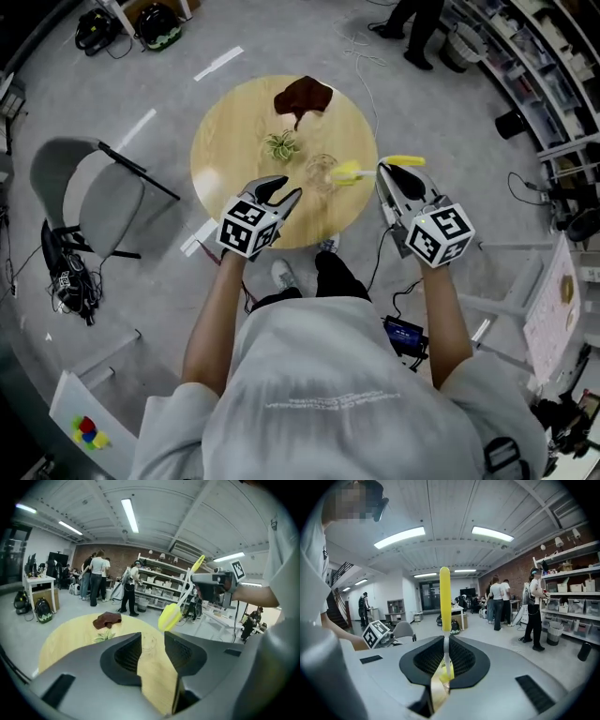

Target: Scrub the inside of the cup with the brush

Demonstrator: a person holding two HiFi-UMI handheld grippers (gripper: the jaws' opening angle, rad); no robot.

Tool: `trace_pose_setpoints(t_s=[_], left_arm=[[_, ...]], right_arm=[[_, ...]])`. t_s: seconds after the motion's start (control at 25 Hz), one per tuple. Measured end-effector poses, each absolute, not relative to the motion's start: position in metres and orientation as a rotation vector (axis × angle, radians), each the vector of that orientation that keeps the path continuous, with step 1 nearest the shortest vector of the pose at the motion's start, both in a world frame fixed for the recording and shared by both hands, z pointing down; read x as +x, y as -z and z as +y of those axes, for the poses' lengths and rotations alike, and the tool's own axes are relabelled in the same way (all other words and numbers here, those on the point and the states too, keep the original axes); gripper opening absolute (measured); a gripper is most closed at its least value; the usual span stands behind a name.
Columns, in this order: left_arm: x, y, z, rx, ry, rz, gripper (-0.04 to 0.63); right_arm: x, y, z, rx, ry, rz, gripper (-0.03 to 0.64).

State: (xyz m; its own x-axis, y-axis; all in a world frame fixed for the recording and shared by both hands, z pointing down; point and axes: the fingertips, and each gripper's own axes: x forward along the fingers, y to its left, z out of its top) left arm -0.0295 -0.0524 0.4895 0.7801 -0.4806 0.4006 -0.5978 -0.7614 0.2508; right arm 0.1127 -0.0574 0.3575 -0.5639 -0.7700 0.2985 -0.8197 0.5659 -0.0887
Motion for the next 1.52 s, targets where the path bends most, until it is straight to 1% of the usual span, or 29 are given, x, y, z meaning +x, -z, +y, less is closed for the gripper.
trace_pose_setpoints(t_s=[0.08,0.2,0.32,0.64,0.92,1.24,1.52], left_arm=[[-0.029,-0.506,-0.054,2.596,-0.492,-0.784,0.191],[-0.022,-0.528,-0.058,2.596,-0.551,-0.716,0.26],[-0.011,-0.547,-0.069,2.61,-0.634,-0.663,0.31],[0.032,-0.593,-0.091,2.622,-0.859,-0.524,0.383],[0.044,-0.626,-0.1,2.611,-0.951,-0.477,0.403],[0.056,-0.63,-0.105,2.612,-0.891,-0.486,0.398],[0.057,-0.638,-0.105,2.581,-0.932,-0.505,0.394]], right_arm=[[0.105,-0.371,-0.069,1.294,-0.345,-2.565,0.058],[0.097,-0.39,-0.086,1.242,-0.384,-2.56,0.057],[0.092,-0.405,-0.102,1.201,-0.43,-2.565,0.058],[0.081,-0.44,-0.128,1.103,-0.55,-2.574,0.057],[0.082,-0.456,-0.15,1.165,-0.652,-2.574,0.057],[0.088,-0.466,-0.158,1.272,-0.825,-2.581,0.058],[0.081,-0.472,-0.157,1.232,-0.857,-2.585,0.061]])
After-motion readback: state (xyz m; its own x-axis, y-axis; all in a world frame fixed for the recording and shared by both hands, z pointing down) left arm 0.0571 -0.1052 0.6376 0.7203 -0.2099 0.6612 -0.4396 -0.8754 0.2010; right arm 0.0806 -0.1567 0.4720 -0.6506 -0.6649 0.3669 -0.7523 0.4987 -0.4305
